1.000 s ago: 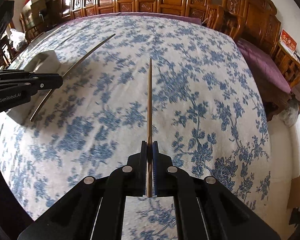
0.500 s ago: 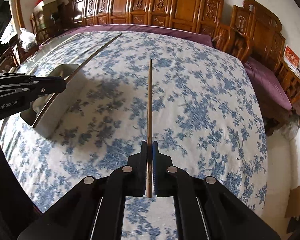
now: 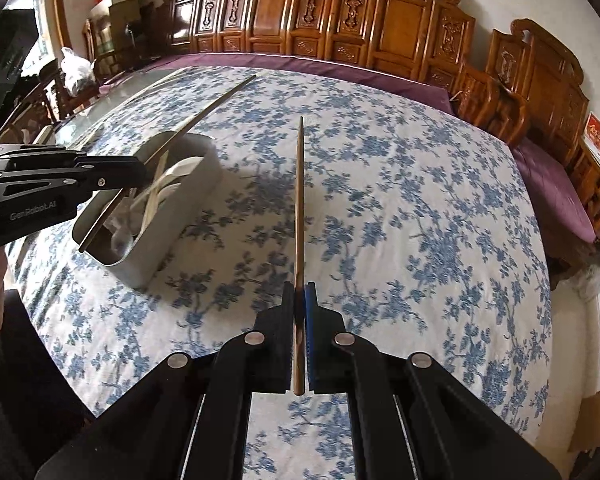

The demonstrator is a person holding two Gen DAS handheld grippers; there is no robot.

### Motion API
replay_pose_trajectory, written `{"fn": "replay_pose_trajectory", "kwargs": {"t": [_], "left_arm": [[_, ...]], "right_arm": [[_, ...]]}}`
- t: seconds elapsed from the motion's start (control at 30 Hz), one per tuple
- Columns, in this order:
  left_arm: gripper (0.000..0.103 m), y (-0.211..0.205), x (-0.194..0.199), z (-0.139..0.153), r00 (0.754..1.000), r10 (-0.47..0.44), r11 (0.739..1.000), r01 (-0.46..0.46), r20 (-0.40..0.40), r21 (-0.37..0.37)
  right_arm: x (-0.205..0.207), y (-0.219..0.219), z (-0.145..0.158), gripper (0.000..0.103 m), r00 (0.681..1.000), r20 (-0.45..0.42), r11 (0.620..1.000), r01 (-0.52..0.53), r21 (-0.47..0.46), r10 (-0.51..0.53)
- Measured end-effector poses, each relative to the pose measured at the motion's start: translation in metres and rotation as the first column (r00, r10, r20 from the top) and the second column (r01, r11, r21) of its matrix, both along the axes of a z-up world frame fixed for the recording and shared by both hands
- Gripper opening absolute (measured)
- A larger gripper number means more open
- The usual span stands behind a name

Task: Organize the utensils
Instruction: 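Carry the chopstick over the grey tray with the left tool while the right tool carries its chopstick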

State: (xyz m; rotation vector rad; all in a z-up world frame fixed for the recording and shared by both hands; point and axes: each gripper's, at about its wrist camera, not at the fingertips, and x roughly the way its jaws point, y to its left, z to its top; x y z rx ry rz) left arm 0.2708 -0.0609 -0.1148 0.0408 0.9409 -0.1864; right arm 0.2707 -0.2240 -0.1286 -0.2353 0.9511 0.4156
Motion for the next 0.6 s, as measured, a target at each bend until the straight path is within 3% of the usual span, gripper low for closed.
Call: {"fn": "replay_pose_trajectory", "kwargs": {"t": [0.6], "left_arm": [[0.005,0.072,0.015,-0.033,0.995,0.07,0.997,-0.067,-0.066,0.033]], "right_arm": [[0.008,0.044,-0.01,0.006,0.998,-0.024,0.999,-0.05,0.007,0.05]]}}
